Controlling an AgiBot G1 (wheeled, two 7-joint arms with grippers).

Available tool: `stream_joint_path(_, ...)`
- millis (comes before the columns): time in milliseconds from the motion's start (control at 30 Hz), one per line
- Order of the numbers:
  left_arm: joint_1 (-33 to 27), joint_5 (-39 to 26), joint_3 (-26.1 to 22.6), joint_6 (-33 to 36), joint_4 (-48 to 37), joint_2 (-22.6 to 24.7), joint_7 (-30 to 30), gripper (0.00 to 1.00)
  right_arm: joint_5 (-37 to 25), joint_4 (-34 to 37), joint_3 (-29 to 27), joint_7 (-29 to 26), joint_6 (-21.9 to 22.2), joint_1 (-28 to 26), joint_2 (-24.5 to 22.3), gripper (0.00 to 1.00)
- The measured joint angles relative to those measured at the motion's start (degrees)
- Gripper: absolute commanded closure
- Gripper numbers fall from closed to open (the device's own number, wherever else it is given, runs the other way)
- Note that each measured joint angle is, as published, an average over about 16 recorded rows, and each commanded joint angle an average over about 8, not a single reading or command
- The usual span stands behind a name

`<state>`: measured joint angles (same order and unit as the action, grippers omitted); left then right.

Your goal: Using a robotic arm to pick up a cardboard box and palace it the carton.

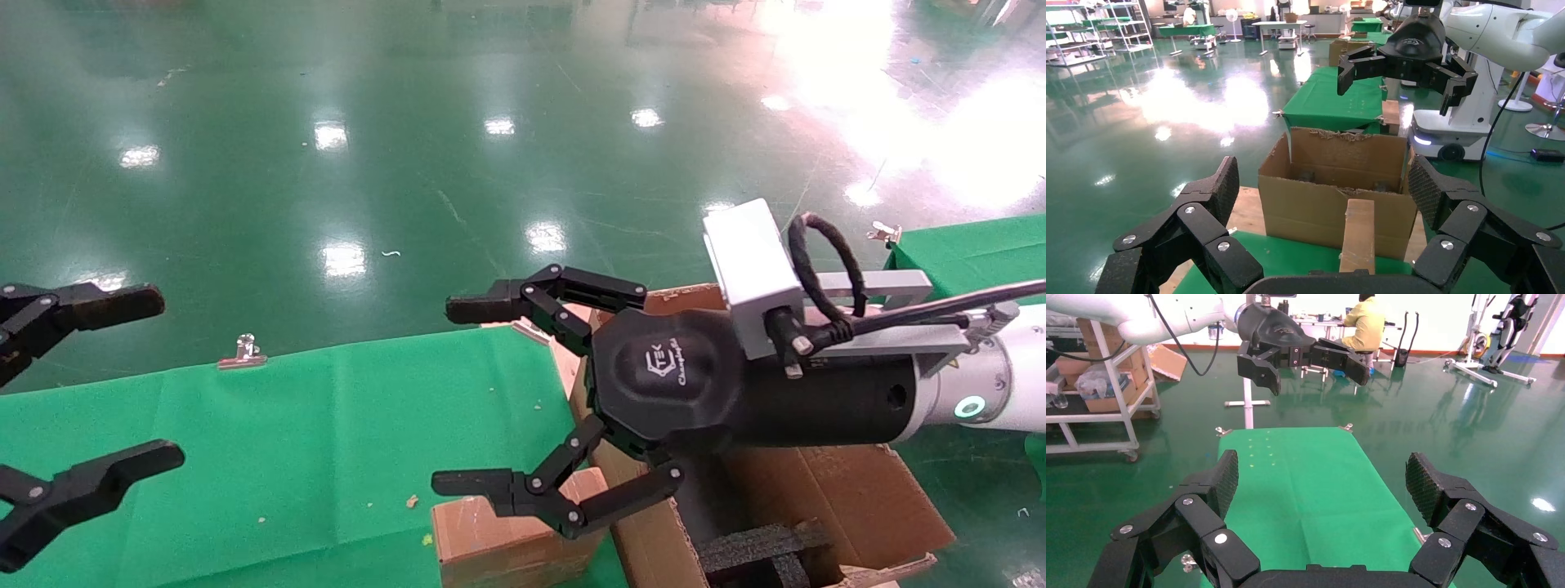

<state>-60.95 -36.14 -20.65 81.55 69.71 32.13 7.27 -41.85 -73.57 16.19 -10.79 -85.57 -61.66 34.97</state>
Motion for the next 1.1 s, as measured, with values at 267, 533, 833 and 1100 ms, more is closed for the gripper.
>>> stream_joint_path(267, 0.0, 0.0, 0.0, 0.0, 0.0, 0.0, 0.0, 0.0, 0.0, 0.0, 0.0, 0.0, 0.0, 0.0, 0.0, 0.0)
stream_joint_path(533, 0.0, 0.0, 0.0, 0.0, 0.0, 0.0, 0.0, 0.57, 0.0, 0.0, 0.0, 0.0, 0.0, 0.0, 0.0, 0.0)
stream_joint_path(833, 0.0, 0.0, 0.0, 0.0, 0.0, 0.0, 0.0, 1.0, -0.61, -0.06, 0.17, -0.03, 0.1, -0.09, -0.17, 0.0)
stream_joint_path(1100, 0.0, 0.0, 0.0, 0.0, 0.0, 0.0, 0.0, 1.0, -5.19, -0.64, 2.17, -1.11, -0.01, -1.67, -0.52, 0.0)
